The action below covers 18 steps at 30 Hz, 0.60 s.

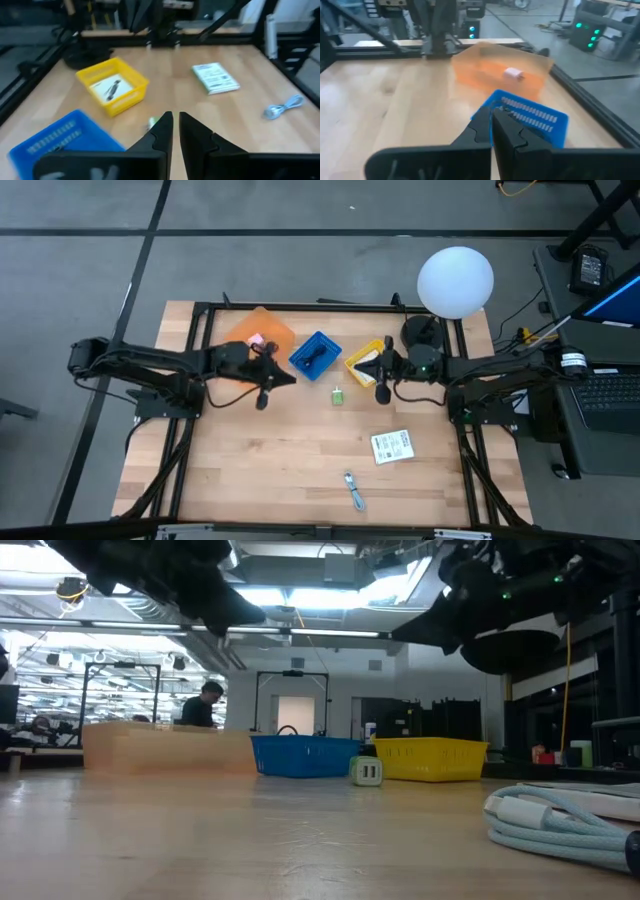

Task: Pick and place items into bin
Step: Put the white card reader box into the yellow bin

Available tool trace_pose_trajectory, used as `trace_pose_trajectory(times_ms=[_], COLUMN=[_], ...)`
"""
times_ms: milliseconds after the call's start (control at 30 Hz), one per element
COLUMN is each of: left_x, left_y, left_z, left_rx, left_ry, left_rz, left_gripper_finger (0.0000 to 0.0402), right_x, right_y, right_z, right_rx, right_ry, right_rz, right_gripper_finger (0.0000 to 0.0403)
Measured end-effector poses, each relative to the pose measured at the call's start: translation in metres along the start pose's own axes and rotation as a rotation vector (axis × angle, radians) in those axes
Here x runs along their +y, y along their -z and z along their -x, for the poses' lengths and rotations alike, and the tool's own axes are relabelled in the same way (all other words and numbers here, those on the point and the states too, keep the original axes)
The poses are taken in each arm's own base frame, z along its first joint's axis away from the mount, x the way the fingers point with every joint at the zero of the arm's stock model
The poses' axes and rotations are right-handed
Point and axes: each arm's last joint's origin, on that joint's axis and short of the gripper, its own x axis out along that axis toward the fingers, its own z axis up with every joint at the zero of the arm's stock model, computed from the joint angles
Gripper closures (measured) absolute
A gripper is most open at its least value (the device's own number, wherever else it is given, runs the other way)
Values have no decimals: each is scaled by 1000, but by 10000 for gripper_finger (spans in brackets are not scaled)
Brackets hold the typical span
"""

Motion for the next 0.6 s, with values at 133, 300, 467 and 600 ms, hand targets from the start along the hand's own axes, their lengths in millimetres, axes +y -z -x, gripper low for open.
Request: trace_pose_trajectory(times_ms=[133,300,467,600], left_x=[-15,-33,-45,-52], left_y=[3,5,15,23], left_z=[-1,-1,0,-4], left_rx=[-58,-89,-129,-111], left_ry=[63,136,170,198], left_rz=[-26,-73,-84,-66], left_gripper_finger=[386,399,399,399], right_x=[12,26,34,41], right_y=[1,2,6,12], right_z=[1,3,5,8], right_rx=[14,17,58,122], right_ry=[-48,-88,-42,-26], right_rz=[12,18,0,-53], right_gripper_finger=[402,402,402,402])
